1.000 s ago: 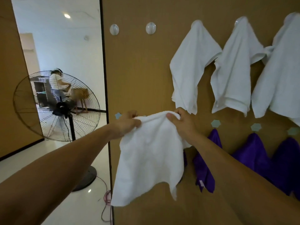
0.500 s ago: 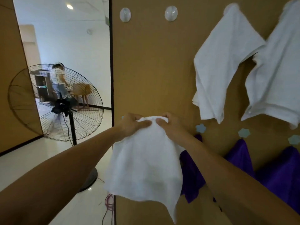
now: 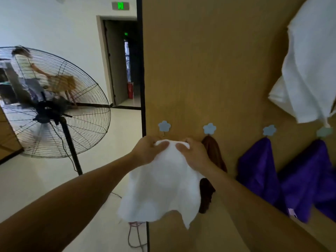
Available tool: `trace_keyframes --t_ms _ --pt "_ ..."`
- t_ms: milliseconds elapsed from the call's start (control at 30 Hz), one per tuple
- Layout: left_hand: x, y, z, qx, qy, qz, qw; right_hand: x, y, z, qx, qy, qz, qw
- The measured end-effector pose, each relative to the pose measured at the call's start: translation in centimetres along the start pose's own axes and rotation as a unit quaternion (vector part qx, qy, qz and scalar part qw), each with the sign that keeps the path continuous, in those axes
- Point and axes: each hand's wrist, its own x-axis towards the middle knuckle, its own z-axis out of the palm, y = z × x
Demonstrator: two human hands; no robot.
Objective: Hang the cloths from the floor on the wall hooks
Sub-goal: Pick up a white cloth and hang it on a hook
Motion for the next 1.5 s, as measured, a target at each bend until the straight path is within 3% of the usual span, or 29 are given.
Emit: trace_keyframes --t_ms 200,400,533,633,700,767,867,1033,1133,1200,1267,1300,1367,1400,1500 --pt "4.2 -2.4 0.1 0.033 0.084 -0.014 0.996 4.4 -1.2 2.6 -0.042 0.079 0.000 0.996" --pt "6.7 -4.3 1.3 0.110 0.124 -0.024 0.986 7.5 -0.4 4.9 -0.128 0.144 0.002 0.981" --pt "6.4 -5.2 2.5 0.120 0.124 -0.031 0.985 6.9 1.3 6.6 -0.111 0.181 0.009 0.977" --pt "6.2 -5.7 3.1 0.038 0.095 -0.092 0.990 6.8 1.7 7.2 -0.056 0.195 0.041 0.978" --pt "6.1 -5.7 3.4 -0.086 0.069 -0.145 0.983 6.9 1.5 7.5 -0.028 0.207 0.060 0.976" --pt "5.7 -5.5 3.1 -0.224 0.033 -0.196 0.954 6.7 1.4 7.7 -0.001 0.216 0.085 0.973" --pt "5.4 -5.4 2.7 -0.318 -0.020 -0.228 0.920 6.3 1.4 7.9 0.008 0.215 0.118 0.970" --pt "5.0 -6.0 3.7 -0.238 -0.048 -0.253 0.937 5.4 1.2 8.8 -0.083 0.271 0.102 0.954" --pt "4.9 -6.4 3.7 -0.101 -0.068 -0.247 0.961 4.9 2.0 9.1 -0.175 0.275 0.082 0.942" --pt "4.8 -6.3 3.8 0.098 -0.043 -0.217 0.970 4.7 2.7 9.2 -0.164 0.242 0.040 0.955" --pt "4.5 -6.7 4.4 0.286 0.060 -0.090 0.952 4.4 3.2 9.4 -0.116 0.194 -0.008 0.974" --pt "4.2 -6.8 4.6 0.327 0.095 -0.008 0.940 4.1 3.4 9.6 -0.093 0.177 -0.029 0.979" --pt "3.7 -7.3 4.9 0.300 0.111 0.141 0.937 3.5 3.8 9.9 -0.065 0.160 -0.059 0.983" --pt "3.6 -7.6 5.0 0.247 0.095 0.176 0.948 3.3 3.9 10.0 -0.066 0.149 -0.064 0.984" --pt "3.1 -8.3 5.1 0.070 0.002 0.097 0.993 3.3 4.6 10.1 -0.068 0.114 -0.037 0.991"
